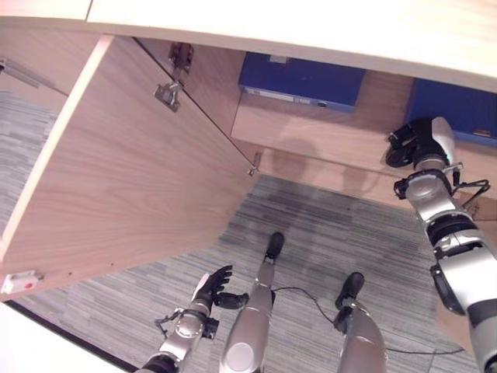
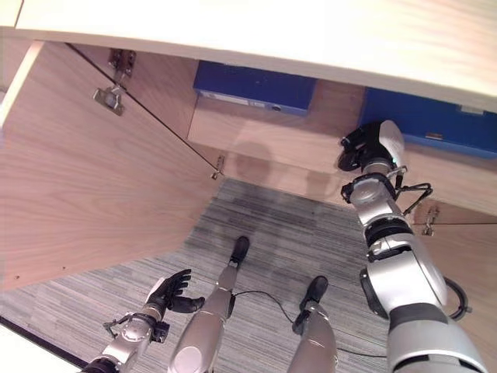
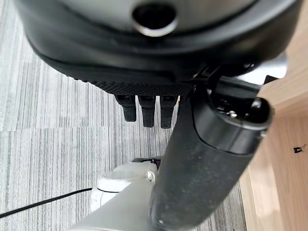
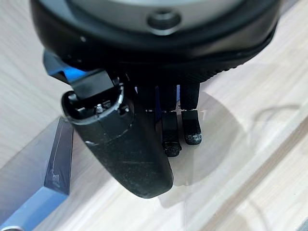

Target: Put the empty folder in the office cabinet

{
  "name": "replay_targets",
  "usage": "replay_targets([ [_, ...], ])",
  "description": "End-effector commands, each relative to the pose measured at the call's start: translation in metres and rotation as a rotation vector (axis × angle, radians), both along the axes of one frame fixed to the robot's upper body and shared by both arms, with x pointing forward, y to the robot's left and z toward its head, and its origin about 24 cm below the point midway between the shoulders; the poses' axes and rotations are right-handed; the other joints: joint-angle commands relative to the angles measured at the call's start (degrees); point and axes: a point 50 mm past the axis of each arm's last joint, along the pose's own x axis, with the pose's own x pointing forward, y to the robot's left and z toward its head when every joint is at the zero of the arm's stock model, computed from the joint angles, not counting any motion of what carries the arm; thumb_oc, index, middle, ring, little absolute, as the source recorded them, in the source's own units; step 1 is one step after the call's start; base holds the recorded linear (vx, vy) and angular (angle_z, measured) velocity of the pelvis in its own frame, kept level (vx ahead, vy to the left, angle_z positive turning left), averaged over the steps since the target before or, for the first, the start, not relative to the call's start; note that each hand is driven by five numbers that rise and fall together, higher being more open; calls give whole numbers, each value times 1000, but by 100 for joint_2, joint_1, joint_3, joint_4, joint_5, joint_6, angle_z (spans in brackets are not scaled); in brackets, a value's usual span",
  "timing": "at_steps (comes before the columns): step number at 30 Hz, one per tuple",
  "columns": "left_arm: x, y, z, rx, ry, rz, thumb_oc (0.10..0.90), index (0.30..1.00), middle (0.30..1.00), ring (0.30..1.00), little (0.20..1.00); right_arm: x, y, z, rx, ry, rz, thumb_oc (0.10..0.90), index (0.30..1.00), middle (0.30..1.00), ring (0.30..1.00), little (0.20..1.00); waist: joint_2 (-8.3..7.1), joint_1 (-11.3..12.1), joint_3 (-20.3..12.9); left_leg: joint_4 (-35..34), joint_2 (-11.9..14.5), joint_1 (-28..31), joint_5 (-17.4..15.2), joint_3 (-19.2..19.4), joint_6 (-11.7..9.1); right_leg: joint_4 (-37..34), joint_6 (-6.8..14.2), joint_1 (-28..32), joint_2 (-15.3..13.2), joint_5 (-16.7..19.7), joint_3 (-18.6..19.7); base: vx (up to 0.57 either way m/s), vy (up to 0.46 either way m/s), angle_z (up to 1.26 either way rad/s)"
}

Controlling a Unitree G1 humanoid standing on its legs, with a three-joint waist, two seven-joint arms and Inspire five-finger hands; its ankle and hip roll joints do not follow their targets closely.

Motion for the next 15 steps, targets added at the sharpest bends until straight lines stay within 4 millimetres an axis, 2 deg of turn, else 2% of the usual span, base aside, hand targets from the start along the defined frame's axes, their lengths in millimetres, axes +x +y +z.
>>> replay_targets([
  [1, -3, 9, 2, 24, -7, -32, 800, 900, 900, 900, 900, -18, -49, 59, -96, -146, -168, 400, 300, 300, 300, 300, 13, 174, -189, -150, -28, 550, -772, 97, -16, -64, 185, -89, 28, -188, -37, 0, 0, 0],
  [3, -3, 9, 2, 23, -6, -35, 800, 900, 900, 900, 900, -19, -50, 66, -101, -163, -176, 400, 300, 300, 300, 300, 22, 183, -201, -157, -29, 543, -775, 100, -17, -36, 189, -125, 15, -189, -41, 0, 0, 0],
  [4, -5, 10, 1, 26, -3, -42, 800, 900, 900, 900, 900, -19, -49, 78, -115, -193, -175, 400, 300, 300, 300, 300, 26, 207, -225, -162, -33, 527, -777, 92, -12, -27, 191, -163, 30, -188, -28, 0, 0, 0],
  [9, -11, 13, 0, 29, 13, -61, 800, 900, 900, 900, 900, -20, -47, 107, -171, -239, -173, 400, 300, 300, 300, 300, -6, 270, -295, -162, -25, 475, -769, 62, -21, -37, 189, -205, 34, -199, -68, 21, -15, -3],
  [10, -11, 13, 0, 28, 12, -61, 800, 900, 900, 900, 900, -20, -47, 107, -171, -239, -172, 400, 300, 300, 300, 300, -3, 266, -294, -162, -24, 473, -769, 61, -21, -38, 189, -206, 34, -199, -69, 53, -46, -1],
  [11, -13, 14, -1, 28, 19, -59, 800, 900, 900, 900, 900, -23, -48, 119, -171, -275, -180, 400, 300, 300, 300, 300, -20, 302, -323, -162, -34, 457, -767, 32, -29, -47, 180, -215, 42, -199, -87, 0, 0, 0],
  [15, -21, 14, -6, 32, 43, -78, 800, 900, 900, 900, 900, -23, -47, 124, -177, -288, -180, 400, 300, 300, 300, 300, -33, 325, -371, -162, -34, 456, -784, 14, -32, -57, 172, -210, 55, -217, -95, 29, -18, 0],
])
